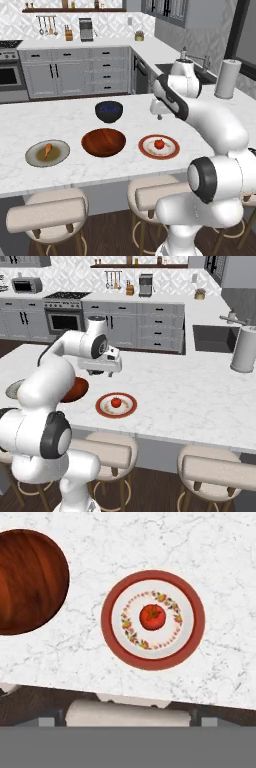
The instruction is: Pick the chicken drumstick and tomato from their plates and place them in the bowl. Then put the bowl in the fridge.
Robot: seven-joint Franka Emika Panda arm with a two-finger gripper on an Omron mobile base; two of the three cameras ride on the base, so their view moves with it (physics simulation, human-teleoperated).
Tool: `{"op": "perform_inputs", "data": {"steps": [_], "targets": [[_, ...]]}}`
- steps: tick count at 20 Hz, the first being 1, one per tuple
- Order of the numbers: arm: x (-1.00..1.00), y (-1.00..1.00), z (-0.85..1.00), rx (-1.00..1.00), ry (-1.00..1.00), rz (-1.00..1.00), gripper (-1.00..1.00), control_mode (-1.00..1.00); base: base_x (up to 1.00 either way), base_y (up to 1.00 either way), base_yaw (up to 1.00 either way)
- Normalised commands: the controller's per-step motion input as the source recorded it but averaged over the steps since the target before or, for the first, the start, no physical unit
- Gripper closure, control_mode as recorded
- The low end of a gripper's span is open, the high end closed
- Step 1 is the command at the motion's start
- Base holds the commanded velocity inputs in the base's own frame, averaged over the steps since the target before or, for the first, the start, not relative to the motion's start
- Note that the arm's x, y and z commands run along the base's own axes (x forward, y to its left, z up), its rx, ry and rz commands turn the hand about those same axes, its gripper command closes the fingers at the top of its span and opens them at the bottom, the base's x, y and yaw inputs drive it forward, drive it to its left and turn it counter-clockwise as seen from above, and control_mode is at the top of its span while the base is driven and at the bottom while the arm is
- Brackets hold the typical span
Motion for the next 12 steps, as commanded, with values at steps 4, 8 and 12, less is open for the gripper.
{"op": "perform_inputs", "data": {"steps": [4,8,12], "targets": [[0.80,-0.31,-0.51,0.00,0.00,0.00,-1.00,-1.00,0.00,0.00,0.00],[0.61,-0.10,-0.55,-0.01,0.00,-0.01,-1.00,-1.00,0.00,0.00,0.00],[0.29,0.00,-0.72,-0.01,0.00,0.00,-1.00,-1.00,0.00,0.00,0.00]]}}
